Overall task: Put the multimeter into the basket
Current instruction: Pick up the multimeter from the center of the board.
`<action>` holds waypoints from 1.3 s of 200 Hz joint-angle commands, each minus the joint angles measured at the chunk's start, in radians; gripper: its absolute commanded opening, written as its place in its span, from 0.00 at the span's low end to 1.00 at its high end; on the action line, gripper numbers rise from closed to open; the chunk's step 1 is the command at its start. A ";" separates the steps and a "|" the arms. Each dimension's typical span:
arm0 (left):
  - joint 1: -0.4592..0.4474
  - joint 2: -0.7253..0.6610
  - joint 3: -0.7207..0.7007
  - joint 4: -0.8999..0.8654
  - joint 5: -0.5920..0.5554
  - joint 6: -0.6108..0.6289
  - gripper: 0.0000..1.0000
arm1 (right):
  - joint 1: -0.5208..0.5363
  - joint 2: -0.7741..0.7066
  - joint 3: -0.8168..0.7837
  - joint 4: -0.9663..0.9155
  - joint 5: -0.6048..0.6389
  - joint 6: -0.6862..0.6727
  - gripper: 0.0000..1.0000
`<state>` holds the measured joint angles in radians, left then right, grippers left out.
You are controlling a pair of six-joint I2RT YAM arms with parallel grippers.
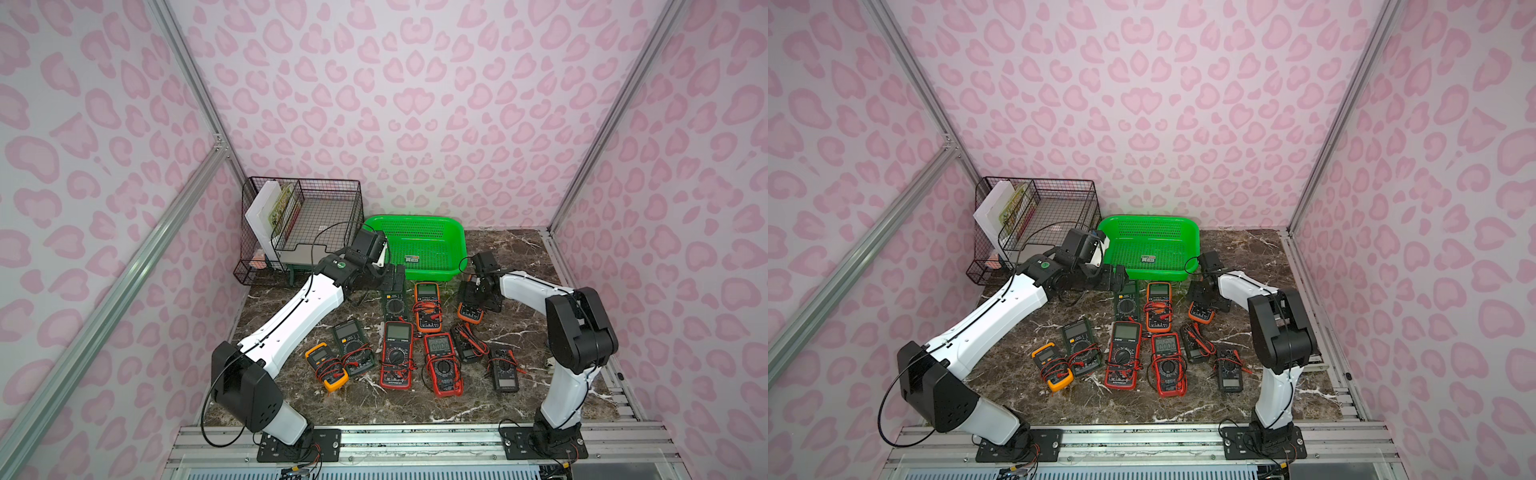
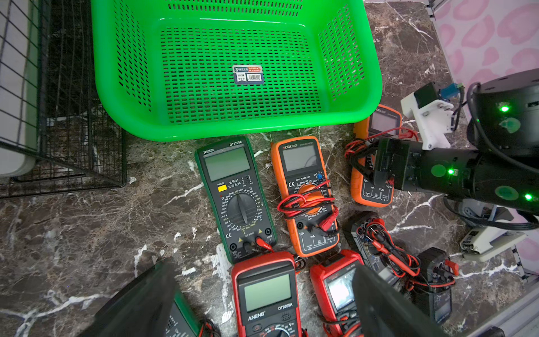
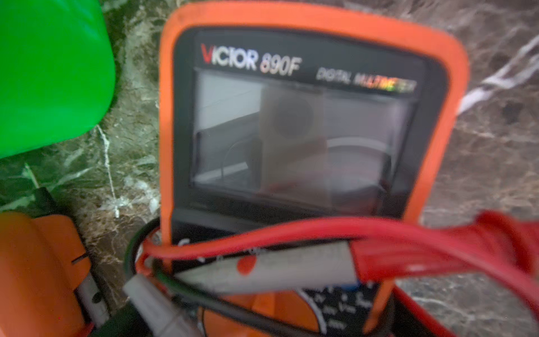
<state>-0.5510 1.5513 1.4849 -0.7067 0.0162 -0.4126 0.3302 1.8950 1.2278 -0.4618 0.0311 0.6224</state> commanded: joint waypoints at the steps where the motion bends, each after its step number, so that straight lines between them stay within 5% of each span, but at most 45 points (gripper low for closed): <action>1: 0.000 0.000 0.003 -0.004 0.008 0.011 0.99 | 0.001 -0.002 0.000 0.005 0.010 -0.007 0.84; 65: 0.000 0.013 0.016 -0.019 0.008 0.008 0.98 | -0.002 -0.116 -0.043 0.006 0.027 -0.023 0.58; 173: 0.000 0.038 0.094 -0.079 -0.064 0.055 0.98 | -0.026 -0.319 0.011 -0.086 0.069 -0.136 0.57; 260: 0.000 0.052 0.110 -0.060 -0.155 0.098 0.99 | -0.018 -0.236 0.285 -0.096 -0.024 -0.237 0.57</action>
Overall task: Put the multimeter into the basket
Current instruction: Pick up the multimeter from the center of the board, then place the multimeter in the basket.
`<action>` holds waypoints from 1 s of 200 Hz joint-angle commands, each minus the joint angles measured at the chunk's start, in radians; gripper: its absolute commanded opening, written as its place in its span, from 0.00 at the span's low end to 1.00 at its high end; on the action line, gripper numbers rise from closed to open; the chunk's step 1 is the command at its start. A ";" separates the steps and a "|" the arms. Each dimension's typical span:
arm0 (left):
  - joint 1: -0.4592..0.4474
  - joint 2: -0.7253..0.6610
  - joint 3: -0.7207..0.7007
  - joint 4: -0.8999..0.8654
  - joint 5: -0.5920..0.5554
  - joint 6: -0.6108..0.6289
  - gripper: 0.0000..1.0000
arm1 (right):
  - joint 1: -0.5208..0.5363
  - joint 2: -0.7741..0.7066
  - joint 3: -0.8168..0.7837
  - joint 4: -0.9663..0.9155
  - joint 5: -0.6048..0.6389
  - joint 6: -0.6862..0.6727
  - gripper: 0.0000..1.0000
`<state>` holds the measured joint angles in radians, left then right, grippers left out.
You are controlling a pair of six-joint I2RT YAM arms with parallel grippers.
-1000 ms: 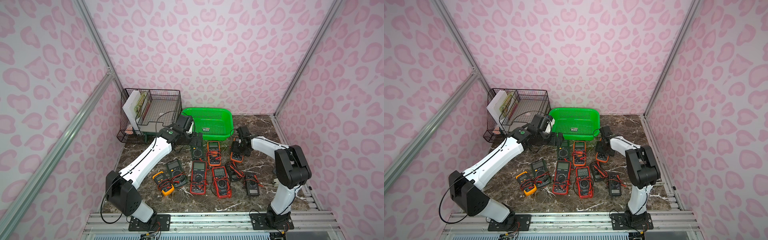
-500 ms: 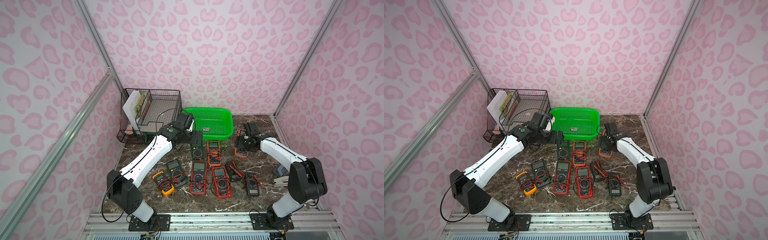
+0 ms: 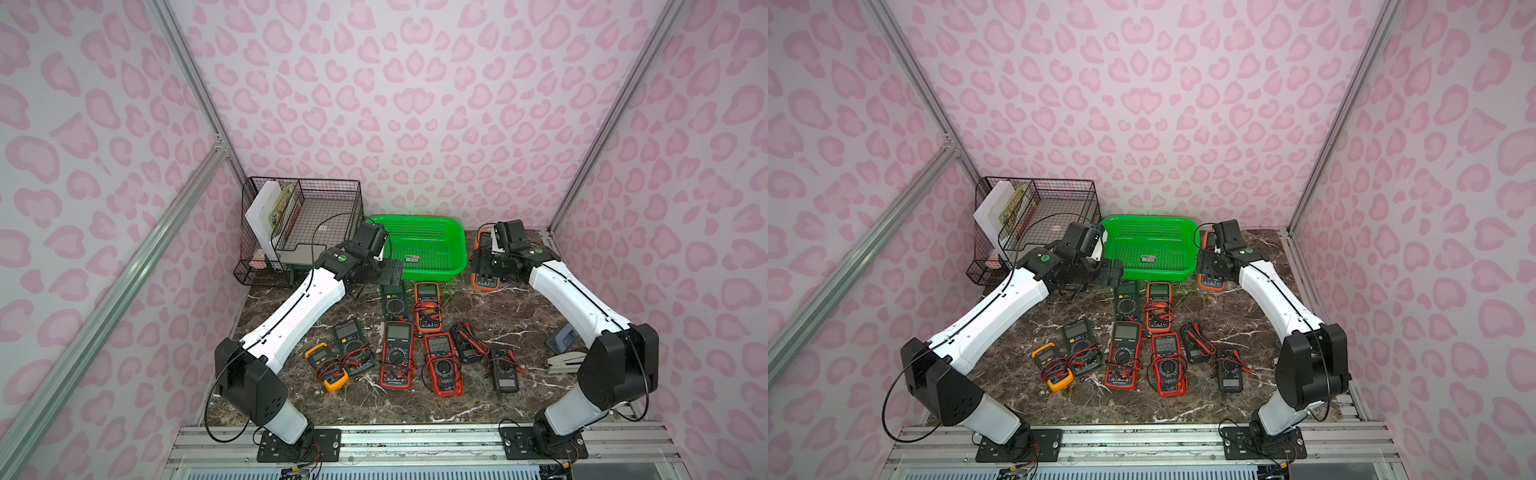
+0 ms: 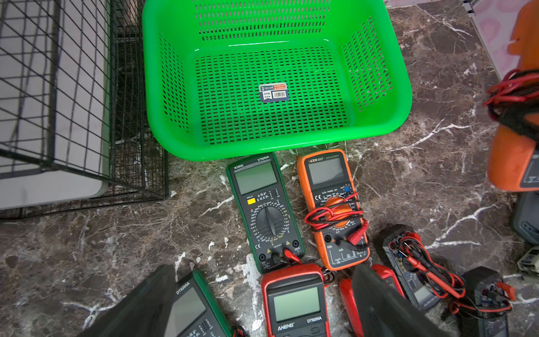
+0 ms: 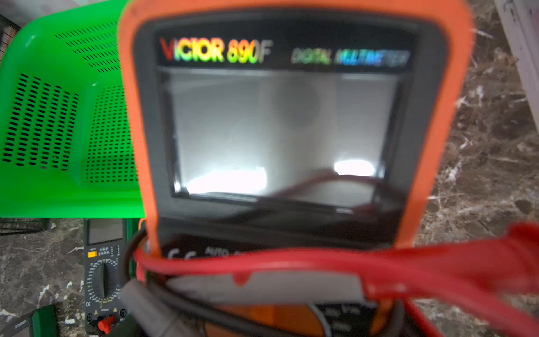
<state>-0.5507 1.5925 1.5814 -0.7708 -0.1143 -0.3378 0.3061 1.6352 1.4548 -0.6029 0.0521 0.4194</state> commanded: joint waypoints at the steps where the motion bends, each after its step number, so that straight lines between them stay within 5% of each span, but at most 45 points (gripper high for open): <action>1: 0.000 0.011 0.014 0.004 -0.024 0.023 0.99 | 0.006 0.025 0.061 0.047 -0.046 -0.035 0.57; 200: 0.000 0.111 0.037 -0.022 0.011 -0.049 0.99 | 0.105 0.690 0.751 0.051 -0.014 -0.116 0.59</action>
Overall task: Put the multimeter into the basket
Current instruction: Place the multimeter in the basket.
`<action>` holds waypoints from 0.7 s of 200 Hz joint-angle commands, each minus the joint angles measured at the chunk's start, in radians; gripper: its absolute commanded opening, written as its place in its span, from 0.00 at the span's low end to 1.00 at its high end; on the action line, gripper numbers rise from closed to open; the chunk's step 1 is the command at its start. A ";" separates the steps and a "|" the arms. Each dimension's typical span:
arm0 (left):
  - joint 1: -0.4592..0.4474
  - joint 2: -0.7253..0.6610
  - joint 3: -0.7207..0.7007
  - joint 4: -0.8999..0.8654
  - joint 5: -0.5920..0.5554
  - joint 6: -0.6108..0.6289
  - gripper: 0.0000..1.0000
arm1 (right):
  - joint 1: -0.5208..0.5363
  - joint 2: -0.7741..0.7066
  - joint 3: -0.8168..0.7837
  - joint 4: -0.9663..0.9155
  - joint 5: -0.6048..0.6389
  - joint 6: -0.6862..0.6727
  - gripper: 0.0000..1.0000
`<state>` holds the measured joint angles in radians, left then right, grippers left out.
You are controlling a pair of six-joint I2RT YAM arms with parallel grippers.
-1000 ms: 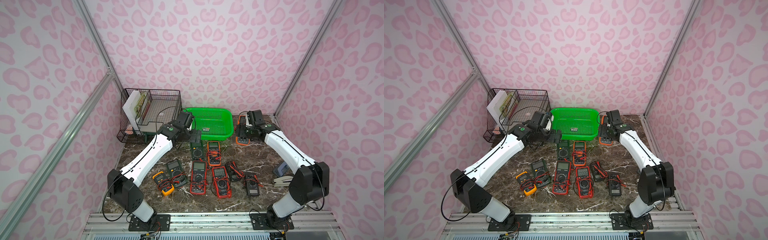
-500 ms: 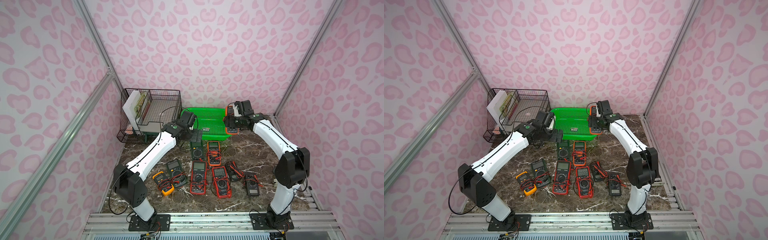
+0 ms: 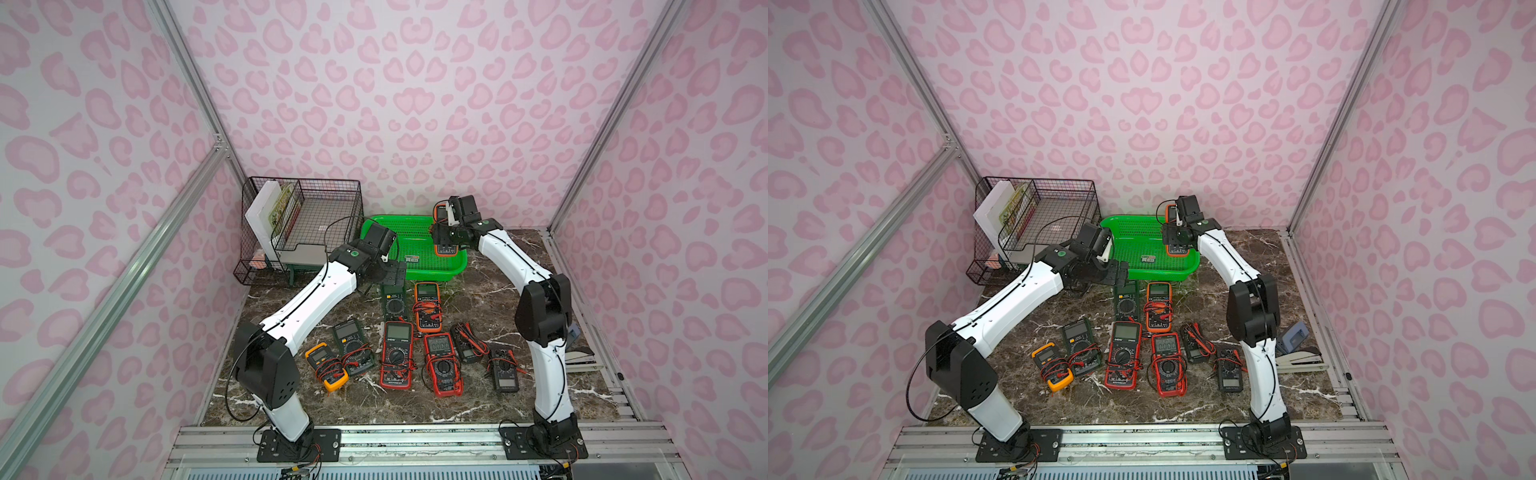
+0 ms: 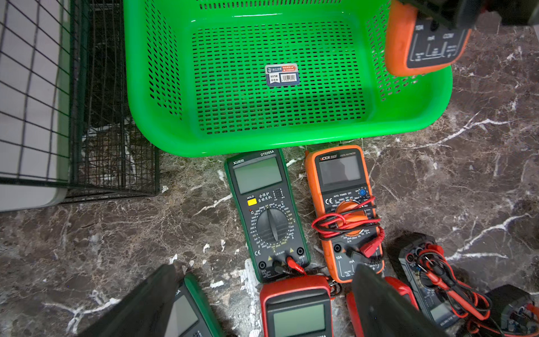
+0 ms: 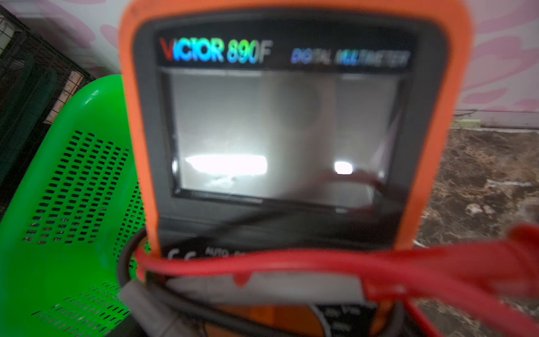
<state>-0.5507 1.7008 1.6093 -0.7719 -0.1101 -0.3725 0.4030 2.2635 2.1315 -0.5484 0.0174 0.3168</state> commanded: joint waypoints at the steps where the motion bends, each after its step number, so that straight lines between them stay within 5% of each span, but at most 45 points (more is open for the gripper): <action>1: 0.000 0.003 0.009 -0.022 0.007 -0.014 0.99 | 0.007 0.066 0.077 -0.005 0.021 -0.013 0.59; 140: 0.000 0.032 0.015 -0.035 0.018 -0.030 0.98 | -0.007 0.112 -0.021 -0.055 0.064 0.006 0.68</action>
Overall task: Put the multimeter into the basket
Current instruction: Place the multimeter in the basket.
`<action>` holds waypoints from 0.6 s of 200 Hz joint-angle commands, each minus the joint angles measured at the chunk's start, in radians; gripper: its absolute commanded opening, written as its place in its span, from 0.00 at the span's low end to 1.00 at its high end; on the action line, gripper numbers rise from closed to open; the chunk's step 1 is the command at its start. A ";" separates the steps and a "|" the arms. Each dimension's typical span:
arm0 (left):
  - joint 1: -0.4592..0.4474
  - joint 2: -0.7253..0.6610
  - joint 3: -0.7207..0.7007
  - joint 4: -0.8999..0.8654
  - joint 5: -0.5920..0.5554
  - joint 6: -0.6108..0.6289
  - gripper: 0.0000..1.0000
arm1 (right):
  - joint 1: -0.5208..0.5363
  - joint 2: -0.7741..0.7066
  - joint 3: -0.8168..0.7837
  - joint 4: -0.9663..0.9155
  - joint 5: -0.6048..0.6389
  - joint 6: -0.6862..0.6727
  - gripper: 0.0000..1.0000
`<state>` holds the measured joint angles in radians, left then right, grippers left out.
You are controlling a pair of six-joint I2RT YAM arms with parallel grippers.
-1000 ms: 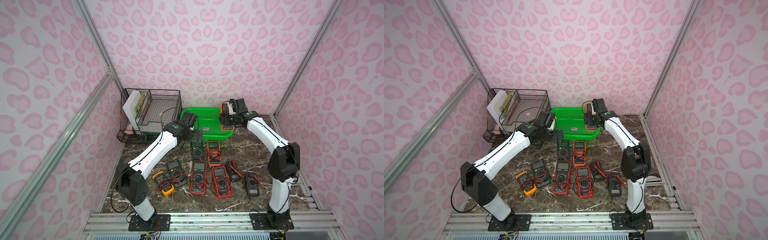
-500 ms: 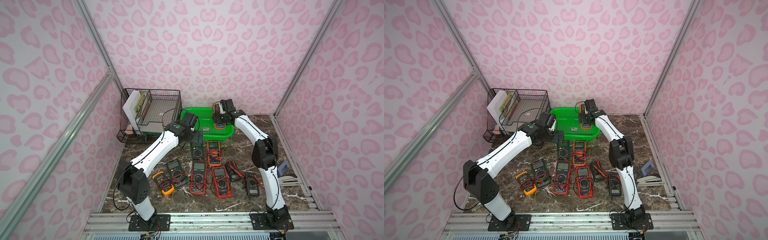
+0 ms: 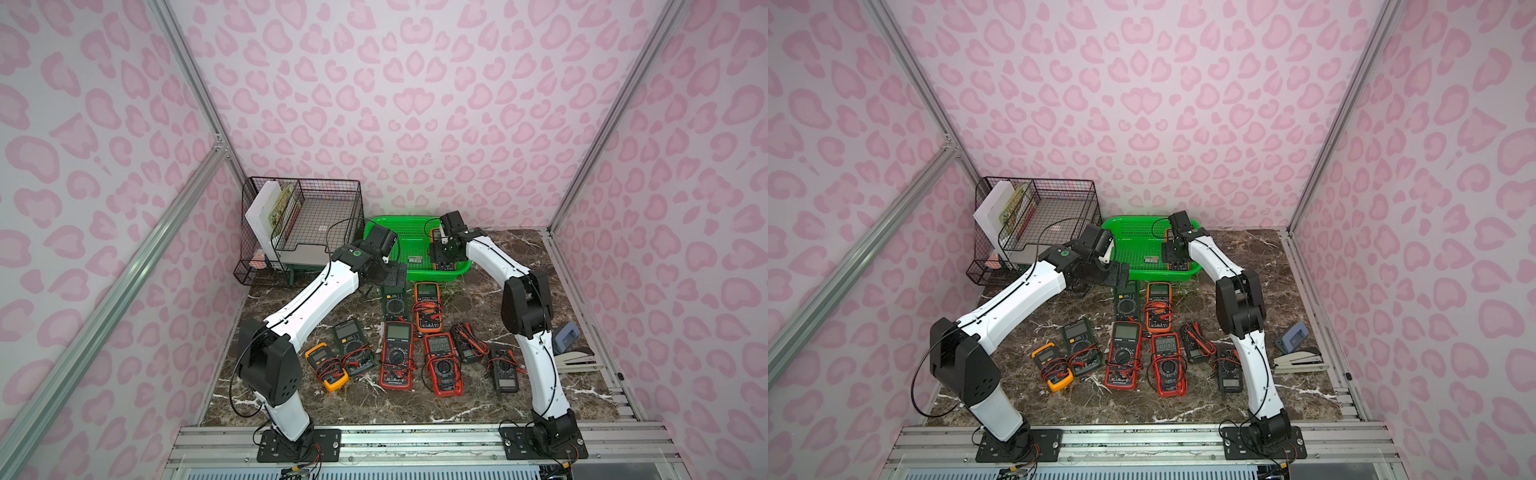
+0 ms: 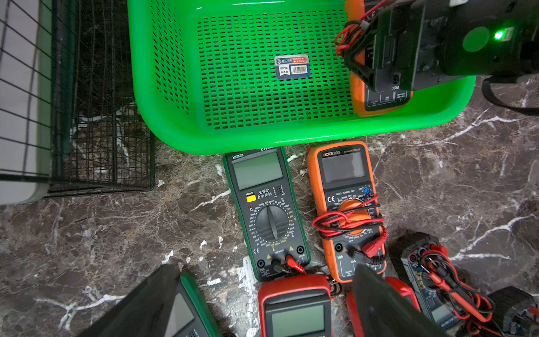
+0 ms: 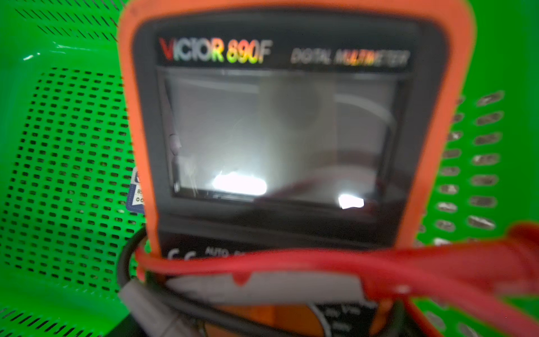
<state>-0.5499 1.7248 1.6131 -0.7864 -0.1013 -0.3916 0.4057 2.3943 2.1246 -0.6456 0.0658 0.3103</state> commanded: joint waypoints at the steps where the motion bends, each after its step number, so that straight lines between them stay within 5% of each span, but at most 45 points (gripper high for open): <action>1: -0.001 0.008 0.011 -0.021 0.009 -0.011 0.98 | -0.010 -0.019 -0.015 0.042 0.016 0.013 0.68; 50: -0.001 0.021 0.029 -0.045 0.020 -0.018 0.98 | -0.022 -0.006 0.001 0.028 0.028 0.045 0.99; 120: -0.001 0.035 0.061 -0.086 0.024 -0.007 0.98 | -0.025 -0.001 0.053 -0.007 0.055 0.087 0.99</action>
<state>-0.5510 1.7573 1.6638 -0.8501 -0.0826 -0.3981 0.3794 2.4096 2.1674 -0.6468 0.1108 0.3710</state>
